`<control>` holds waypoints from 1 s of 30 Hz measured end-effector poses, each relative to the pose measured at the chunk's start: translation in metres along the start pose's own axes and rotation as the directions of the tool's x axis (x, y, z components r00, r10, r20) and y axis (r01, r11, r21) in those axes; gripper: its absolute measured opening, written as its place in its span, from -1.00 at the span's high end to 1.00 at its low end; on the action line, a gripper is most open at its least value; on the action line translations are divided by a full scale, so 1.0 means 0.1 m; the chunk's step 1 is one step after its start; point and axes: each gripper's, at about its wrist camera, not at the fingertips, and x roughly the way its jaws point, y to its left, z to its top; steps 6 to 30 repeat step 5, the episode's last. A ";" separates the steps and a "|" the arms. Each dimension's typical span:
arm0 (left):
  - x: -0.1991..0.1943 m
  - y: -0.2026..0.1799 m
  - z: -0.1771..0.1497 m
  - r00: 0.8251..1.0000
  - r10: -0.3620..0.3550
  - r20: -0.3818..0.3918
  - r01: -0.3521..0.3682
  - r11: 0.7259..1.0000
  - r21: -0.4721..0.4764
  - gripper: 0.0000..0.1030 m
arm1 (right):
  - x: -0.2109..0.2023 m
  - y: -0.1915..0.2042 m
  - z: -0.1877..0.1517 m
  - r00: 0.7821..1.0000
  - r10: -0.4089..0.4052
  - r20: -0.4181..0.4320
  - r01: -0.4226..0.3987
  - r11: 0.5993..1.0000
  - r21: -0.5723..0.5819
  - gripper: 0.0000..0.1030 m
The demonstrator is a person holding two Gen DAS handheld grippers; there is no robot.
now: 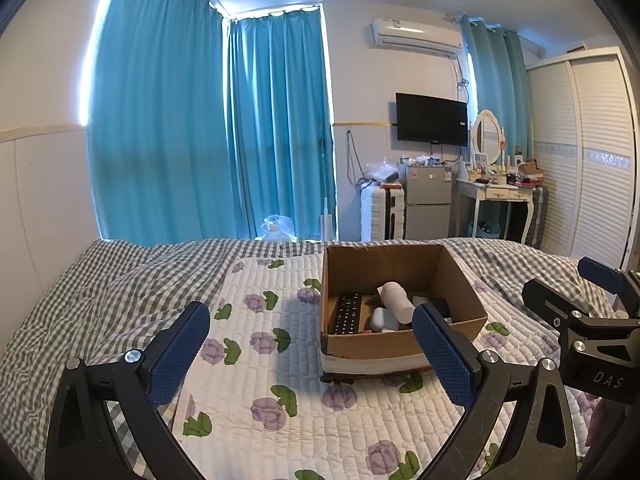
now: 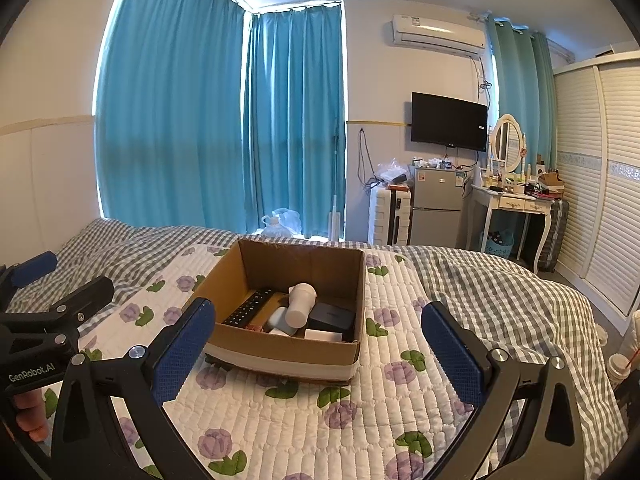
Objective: Organize rigid objects
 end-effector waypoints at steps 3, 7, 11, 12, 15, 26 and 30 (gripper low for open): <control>0.02 0.00 -0.01 1.000 0.001 -0.003 -0.001 1.000 0.007 -1.00 | 0.02 0.00 -0.01 1.000 0.005 -0.007 -0.005 1.000 0.002 -1.00; 0.03 0.00 -0.01 1.000 -0.001 -0.010 0.001 1.000 0.012 -1.00 | 0.02 0.00 -0.01 1.000 0.004 -0.010 -0.004 1.000 0.002 -1.00; 0.03 0.00 -0.01 1.000 -0.001 -0.010 0.001 1.000 0.012 -1.00 | 0.02 0.00 -0.01 1.000 0.004 -0.010 -0.004 1.000 0.002 -1.00; 0.03 0.00 -0.01 1.000 -0.001 -0.010 0.001 1.000 0.012 -1.00 | 0.02 0.00 -0.01 1.000 0.004 -0.010 -0.004 1.000 0.002 -1.00; 0.03 0.00 -0.01 1.000 -0.001 -0.010 0.001 1.000 0.012 -1.00 | 0.02 0.00 -0.01 1.000 0.004 -0.010 -0.004 1.000 0.002 -1.00; 0.03 0.00 -0.01 1.000 -0.001 -0.010 0.001 1.000 0.012 -1.00 | 0.02 0.00 -0.01 1.000 0.004 -0.010 -0.004 1.000 0.002 -1.00; 0.03 0.00 -0.01 1.000 -0.001 -0.010 0.001 1.000 0.012 -1.00 | 0.02 0.00 -0.01 1.000 0.004 -0.010 -0.004 1.000 0.002 -1.00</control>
